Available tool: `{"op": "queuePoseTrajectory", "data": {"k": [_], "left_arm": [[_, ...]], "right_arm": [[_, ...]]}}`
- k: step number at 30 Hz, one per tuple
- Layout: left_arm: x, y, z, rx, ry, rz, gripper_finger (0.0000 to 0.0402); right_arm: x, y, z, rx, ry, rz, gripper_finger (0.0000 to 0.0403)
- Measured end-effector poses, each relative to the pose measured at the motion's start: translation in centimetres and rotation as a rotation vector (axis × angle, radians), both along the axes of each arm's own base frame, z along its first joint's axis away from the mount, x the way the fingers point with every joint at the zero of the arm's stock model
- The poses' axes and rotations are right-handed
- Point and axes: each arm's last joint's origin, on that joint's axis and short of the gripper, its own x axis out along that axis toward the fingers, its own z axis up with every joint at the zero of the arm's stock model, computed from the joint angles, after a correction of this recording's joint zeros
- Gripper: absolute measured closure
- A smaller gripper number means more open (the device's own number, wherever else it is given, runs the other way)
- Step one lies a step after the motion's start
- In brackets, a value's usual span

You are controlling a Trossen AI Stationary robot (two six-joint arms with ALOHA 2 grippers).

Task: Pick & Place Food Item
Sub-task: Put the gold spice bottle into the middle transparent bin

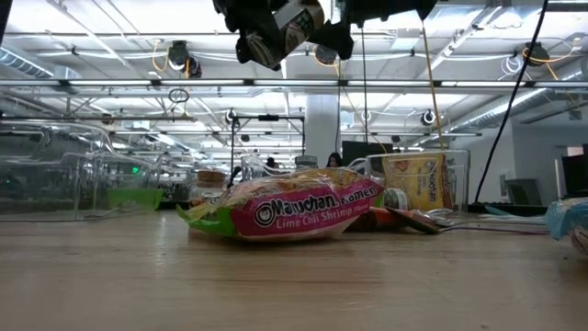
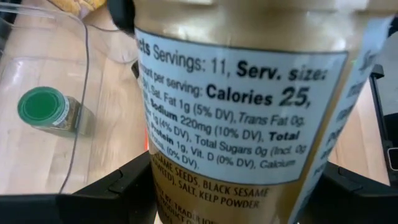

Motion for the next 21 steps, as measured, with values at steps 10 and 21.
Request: {"op": "queuePoseTrajectory", "data": {"k": [10, 21], "left_arm": [[0.03, -0.06, 0.06, -0.007, -0.004, 0.008, 0.012], [0.01, -0.11, 0.04, -0.022, -0.002, 0.002, 0.012]], "right_arm": [[0.71, -0.02, -0.53, -0.004, 0.002, 0.004, 0.0078], [0.86, -0.04, -0.35, -0.01, -0.025, 0.004, 0.0101]]}}
